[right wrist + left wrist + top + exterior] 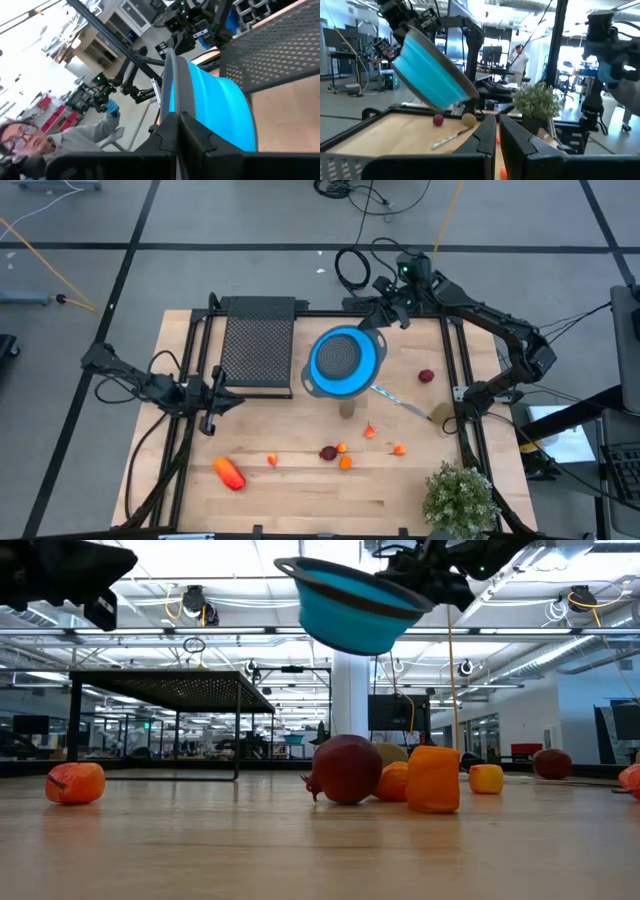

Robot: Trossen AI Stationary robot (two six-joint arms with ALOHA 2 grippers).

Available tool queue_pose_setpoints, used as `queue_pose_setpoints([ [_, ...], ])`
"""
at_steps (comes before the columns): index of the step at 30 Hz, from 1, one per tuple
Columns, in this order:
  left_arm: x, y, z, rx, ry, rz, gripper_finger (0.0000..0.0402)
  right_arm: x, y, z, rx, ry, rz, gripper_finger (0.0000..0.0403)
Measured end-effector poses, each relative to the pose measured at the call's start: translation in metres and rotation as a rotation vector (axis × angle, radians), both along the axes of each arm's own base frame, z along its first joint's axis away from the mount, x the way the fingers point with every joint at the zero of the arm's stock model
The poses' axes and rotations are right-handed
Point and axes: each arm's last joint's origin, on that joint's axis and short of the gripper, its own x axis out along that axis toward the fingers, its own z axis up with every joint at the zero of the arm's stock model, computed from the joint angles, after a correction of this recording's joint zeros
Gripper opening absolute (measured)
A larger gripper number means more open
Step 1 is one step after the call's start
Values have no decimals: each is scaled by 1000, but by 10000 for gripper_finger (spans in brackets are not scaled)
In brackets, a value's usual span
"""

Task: Pick & Place Fruit
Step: Put the blue strainer bowl on the shelf

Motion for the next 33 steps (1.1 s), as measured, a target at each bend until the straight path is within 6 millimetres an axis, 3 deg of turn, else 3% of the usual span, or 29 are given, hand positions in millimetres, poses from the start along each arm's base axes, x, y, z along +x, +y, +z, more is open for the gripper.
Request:
queue_pose_setpoints([
  [9,26,-13,2,42,-31,6,38,15,13,5,-62,-40,12,0],
  [18,69,-25,25,86,33,54,155,25,22,9,-127,-83,3,0],
  [25,105,-17,31,41,102,143,224,26,24,9,-156,-102,13,0],
  [33,124,-1,29,-94,147,208,241,26,23,9,-179,-115,13,0],
])
